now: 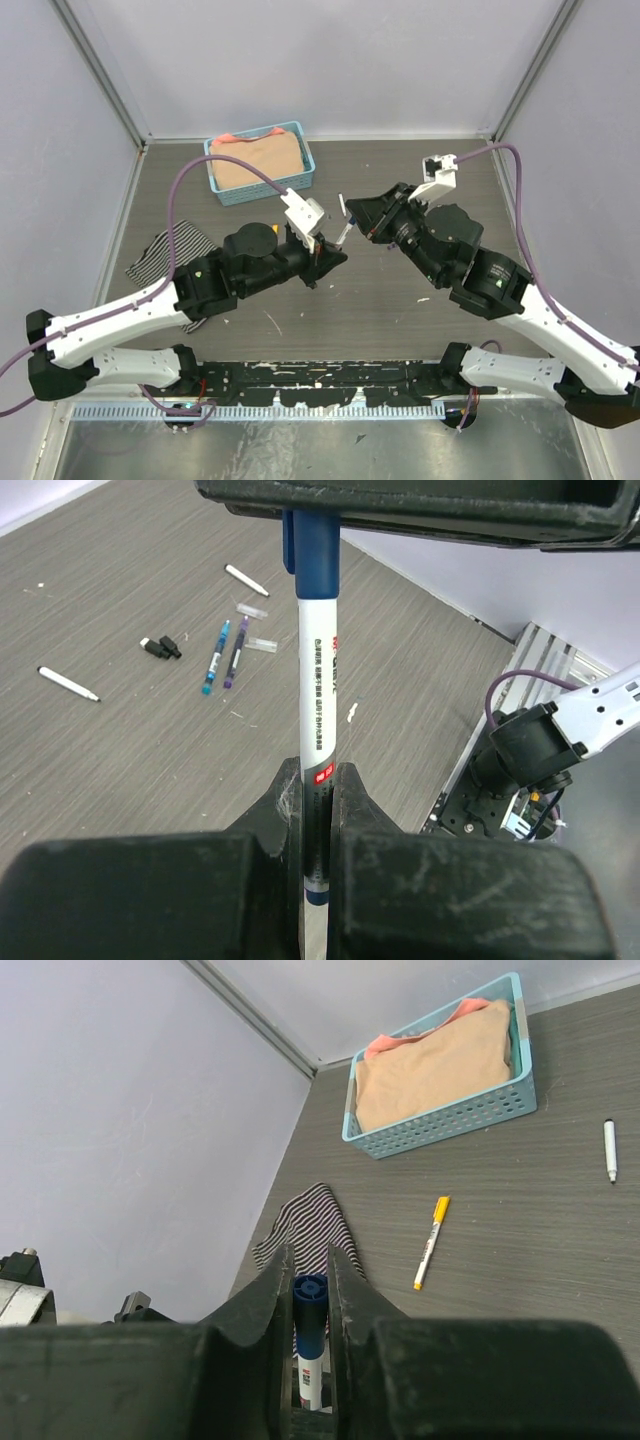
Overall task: Insert the pens into the pen caps
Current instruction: Press the pen cap onto the pen.
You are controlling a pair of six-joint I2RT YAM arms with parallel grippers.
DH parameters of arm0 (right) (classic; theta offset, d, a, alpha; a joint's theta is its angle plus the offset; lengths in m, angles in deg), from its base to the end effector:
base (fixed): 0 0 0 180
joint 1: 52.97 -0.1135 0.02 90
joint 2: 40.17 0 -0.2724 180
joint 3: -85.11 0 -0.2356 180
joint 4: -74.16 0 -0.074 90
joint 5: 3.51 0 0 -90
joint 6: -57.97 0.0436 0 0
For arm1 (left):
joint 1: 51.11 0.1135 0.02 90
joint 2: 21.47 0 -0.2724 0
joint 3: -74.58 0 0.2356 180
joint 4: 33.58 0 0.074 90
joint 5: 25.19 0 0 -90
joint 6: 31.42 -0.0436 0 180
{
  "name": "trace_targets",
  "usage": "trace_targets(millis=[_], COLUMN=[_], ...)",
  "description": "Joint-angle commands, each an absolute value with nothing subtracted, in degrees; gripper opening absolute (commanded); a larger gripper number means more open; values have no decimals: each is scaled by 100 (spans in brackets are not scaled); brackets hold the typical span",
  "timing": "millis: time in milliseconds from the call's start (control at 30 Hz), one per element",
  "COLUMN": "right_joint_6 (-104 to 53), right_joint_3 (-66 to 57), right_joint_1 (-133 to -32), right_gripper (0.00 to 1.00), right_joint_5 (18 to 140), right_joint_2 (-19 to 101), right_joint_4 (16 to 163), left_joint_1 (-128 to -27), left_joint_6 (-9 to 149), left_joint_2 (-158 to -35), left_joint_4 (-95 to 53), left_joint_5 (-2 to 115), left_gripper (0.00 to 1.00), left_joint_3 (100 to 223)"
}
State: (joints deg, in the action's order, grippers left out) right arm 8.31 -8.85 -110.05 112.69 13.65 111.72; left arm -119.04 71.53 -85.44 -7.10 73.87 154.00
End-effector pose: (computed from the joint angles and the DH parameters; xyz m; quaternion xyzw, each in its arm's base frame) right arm 0.1092 0.1332 0.4485 0.0462 0.7346 0.3822 0.5587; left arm 0.0975 -0.2221 0.3986 0.3106 0.7057 -0.3648 0.5220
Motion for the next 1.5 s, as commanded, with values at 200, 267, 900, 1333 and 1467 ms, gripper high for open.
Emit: trace_targets(millis=[200,267,900,1333,1467], right_joint_6=[1533,1723,3086,1699,1077], right_joint_3=[-2023,-2153,-2687,-1634,-1125], right_joint_1=[-11467,-11966,-13701,-13781,-13780], right_gripper=[0,0,0,0,2], right_joint_5=[11317,11868,13082,13903,14070], right_joint_2=[1058,1088,1643,1291,1436], right_joint_4=[11250,11343,11464,11272,11087], left_joint_1=[-11917,-11914,-11914,-11914,-11915], left_joint_6=[7174,7114,6904,6971,7117], left_joint_2=[-8631,-8682,-8993,-8906,-8937], left_joint_4=[-1251,-1278,-1440,-912,-760], left_joint_5=[7659,7734,7685,7486,7268], left_gripper=[0,0,0,0,0], left_joint_3=[16354,16495,17192,16666,16478])
